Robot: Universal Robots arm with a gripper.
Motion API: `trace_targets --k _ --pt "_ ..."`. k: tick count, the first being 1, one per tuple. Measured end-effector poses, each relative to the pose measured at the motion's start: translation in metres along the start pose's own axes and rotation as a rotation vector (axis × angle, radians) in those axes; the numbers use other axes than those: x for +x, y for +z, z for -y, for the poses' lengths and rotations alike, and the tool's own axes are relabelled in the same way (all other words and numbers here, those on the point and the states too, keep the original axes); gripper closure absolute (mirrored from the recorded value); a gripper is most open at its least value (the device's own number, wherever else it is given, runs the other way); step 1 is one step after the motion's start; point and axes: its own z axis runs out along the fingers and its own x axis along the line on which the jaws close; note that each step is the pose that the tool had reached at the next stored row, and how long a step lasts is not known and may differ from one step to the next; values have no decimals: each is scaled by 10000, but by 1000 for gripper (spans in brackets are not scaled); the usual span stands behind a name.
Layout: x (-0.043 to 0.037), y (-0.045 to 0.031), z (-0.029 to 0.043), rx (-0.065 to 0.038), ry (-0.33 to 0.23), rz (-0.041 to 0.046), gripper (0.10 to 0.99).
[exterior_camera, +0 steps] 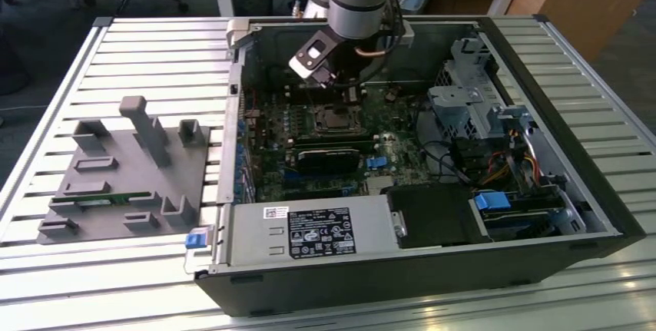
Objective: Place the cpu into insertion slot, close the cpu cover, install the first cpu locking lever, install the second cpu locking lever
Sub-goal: 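Close the cpu cover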
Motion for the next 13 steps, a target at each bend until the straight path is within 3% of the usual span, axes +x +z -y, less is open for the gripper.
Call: trace_targets --k 8,13 --pt "6 5 203 0 -11 -1 980" --pt "6 30 226 6 -14 0 980"
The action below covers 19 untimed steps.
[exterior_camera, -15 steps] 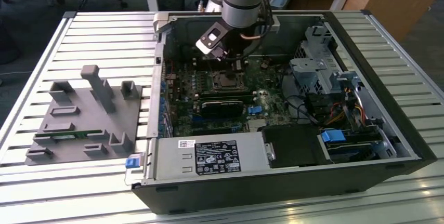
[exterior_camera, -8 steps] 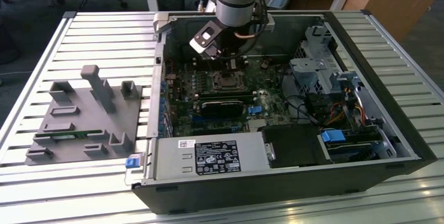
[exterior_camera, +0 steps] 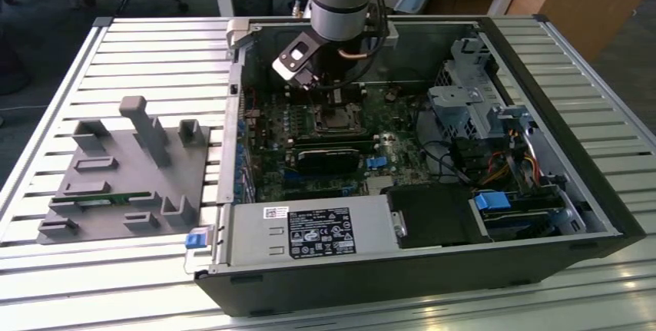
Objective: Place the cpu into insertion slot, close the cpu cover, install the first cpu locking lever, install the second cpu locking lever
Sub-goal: 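Close the cpu cover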
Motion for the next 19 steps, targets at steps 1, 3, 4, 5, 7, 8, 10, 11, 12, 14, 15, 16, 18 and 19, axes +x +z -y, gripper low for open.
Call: trace_targets --k 1,3,4,5,7,8,10,11,12,14,15,16,18,19 --pt "0 7 0 2 0 0 980" --pt "-3 25 0 8 -1 0 980" --pt "-7 35 -1 12 -2 0 980" --pt "-15 43 0 16 -3 2 980" --pt "-33 55 0 16 -3 1 980" --pt "-40 60 0 16 -3 0 980" --pt "-43 68 1 21 0 3 980" --pt "-44 70 -3 26 -2 4 980" --pt "-45 71 -8 28 -2 -1 980" --pt "-37 74 -24 24 -3 -34 980" --pt "-27 74 -30 22 -2 -47 980" --pt "-12 74 -35 22 -2 -61 980" --pt "29 76 -37 21 -4 -92 980" --pt "47 77 -38 20 -4 -108 980"
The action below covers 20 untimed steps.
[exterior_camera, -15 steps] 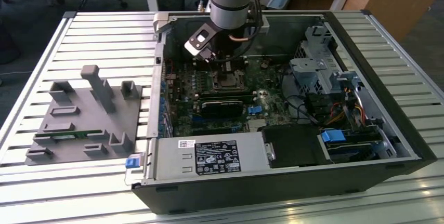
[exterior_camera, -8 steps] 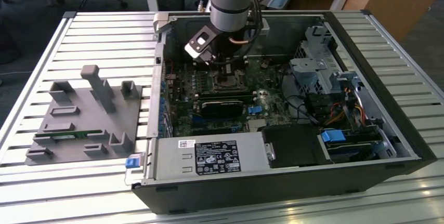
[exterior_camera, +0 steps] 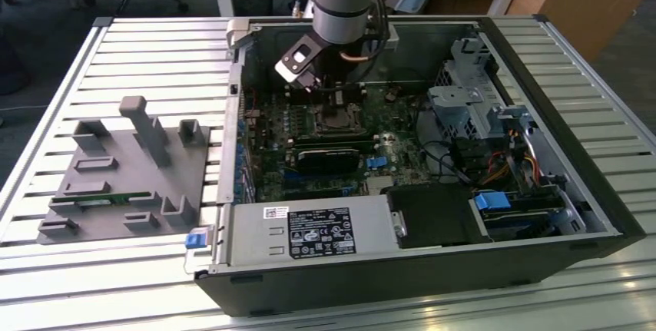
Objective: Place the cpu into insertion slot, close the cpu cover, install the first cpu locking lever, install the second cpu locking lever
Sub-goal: 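Close the cpu cover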
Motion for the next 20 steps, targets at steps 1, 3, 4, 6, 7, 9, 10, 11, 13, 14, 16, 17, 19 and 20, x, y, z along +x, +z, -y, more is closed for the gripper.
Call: trace_targets --k 1,3,4,6,7,9,10,11,13,14,16,17,19,20 --pt "14 1 -1 0 -1 -20 980" --pt "24 0 -1 -1 -2 -53 980" --pt "25 -4 -1 -5 -2 -61 980" --pt "27 -41 -1 -5 -2 -63 980" --pt "28 -75 0 -1 -1 -57 980" --pt "30 -123 1 -1 -1 -56 980" --pt "30 -134 2 -1 -1 -56 980" --pt "30 -135 2 -2 -2 -58 980" --pt "18 -136 5 -1 -2 -58 980" --pt "3 -136 5 -1 -1 -58 980" --pt "-38 -138 7 -1 -1 -60 980" --pt "-59 -139 7 -1 -1 -62 980" --pt "-82 -140 3 -2 -1 -64 980" --pt "-84 -140 -5 -2 -1 -63 980"
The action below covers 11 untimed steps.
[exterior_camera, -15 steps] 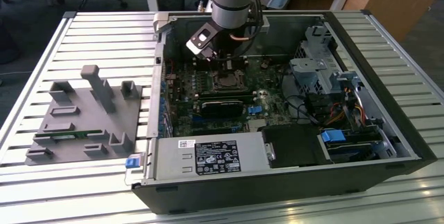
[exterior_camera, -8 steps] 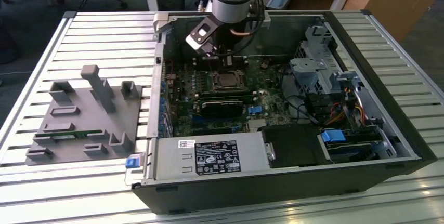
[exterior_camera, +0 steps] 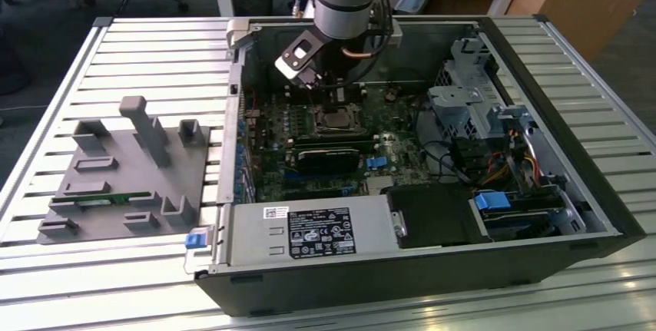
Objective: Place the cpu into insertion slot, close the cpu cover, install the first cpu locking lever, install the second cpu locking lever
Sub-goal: 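Close the cpu cover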
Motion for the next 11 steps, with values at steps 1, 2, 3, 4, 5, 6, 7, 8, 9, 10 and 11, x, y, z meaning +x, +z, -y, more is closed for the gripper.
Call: trace_targets --k 1,2,3,4,5,6,7,8,9,10,11 --pt "-1 0 -11 0 0 0 980" --pt "-2 -1 -24 1 0 0 980" --pt "-3 -1 -39 1 0 0 980" --pt "-3 -2 -54 1 0 0 980" --pt "-4 -2 -70 1 -1 -1 980" --pt "-4 -2 -85 1 -1 -1 980" --pt "-5 -2 -99 1 0 -2 980" --pt "-5 -2 -112 0 0 -2 980" --pt "-5 -3 -124 1 0 -1 980" --pt "-6 -3 -136 1 -1 -1 980" --pt "-6 -3 -146 0 0 -2 980"
